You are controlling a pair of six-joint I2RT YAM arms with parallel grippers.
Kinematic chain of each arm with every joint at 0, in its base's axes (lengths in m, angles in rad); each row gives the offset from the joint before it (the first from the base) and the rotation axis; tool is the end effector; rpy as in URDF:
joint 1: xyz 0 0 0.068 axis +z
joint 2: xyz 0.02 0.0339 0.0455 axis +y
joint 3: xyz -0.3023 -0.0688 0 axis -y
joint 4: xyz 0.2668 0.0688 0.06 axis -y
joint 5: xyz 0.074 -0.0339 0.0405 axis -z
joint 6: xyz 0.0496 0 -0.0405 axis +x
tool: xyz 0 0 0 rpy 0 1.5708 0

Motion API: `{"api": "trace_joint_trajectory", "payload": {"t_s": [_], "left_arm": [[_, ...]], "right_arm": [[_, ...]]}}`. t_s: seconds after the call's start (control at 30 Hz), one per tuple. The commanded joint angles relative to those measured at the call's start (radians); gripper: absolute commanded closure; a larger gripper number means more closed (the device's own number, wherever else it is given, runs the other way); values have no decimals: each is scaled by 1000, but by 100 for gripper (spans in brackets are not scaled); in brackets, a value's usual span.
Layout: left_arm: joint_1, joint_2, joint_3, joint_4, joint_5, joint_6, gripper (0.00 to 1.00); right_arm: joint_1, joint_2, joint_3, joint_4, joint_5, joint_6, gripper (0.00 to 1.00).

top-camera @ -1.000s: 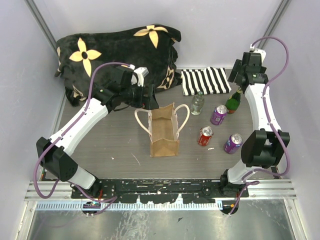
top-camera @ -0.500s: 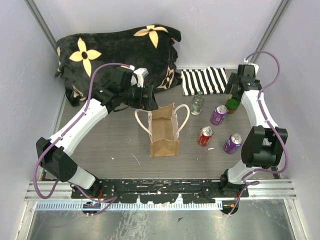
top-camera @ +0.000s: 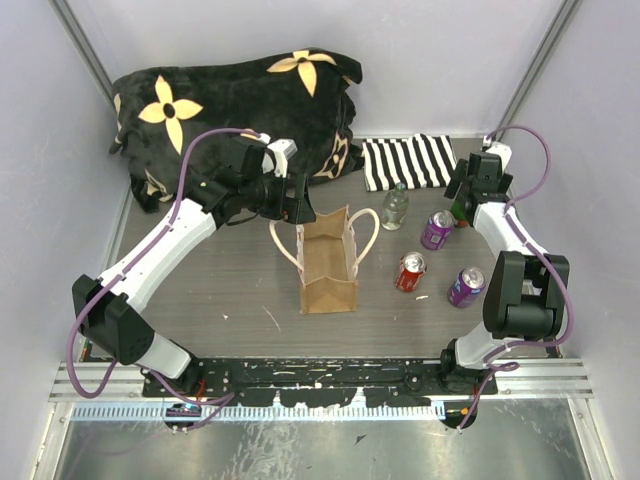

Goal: Place the beverage into the canvas bag

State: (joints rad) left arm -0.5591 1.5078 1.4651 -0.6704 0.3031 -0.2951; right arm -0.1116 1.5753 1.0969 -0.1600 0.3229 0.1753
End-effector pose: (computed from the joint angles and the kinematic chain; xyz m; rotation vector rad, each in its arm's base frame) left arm 0.2989 -0.2045 0.3844 0.4752 2.3238 -0.7770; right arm 0.3789 -0.0583 0.2741 0.4889 2.1340 -0.3202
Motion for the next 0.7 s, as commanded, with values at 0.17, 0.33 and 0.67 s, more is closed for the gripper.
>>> {"api": "trace_joint_trajectory", "payload": {"t_s": [0.17,0.33,0.67], "left_arm": [[3,-11,0,26,13,24,7],[3,-9,-3,24,12,29,7],[5,-10,-5,22,13,36,6]], "right_arm": [[-2,-25,-37,237,64,-9,18],[-3,13,-16,234,70,-10,25],[-2,36,-6,231,53,11,62]]}}
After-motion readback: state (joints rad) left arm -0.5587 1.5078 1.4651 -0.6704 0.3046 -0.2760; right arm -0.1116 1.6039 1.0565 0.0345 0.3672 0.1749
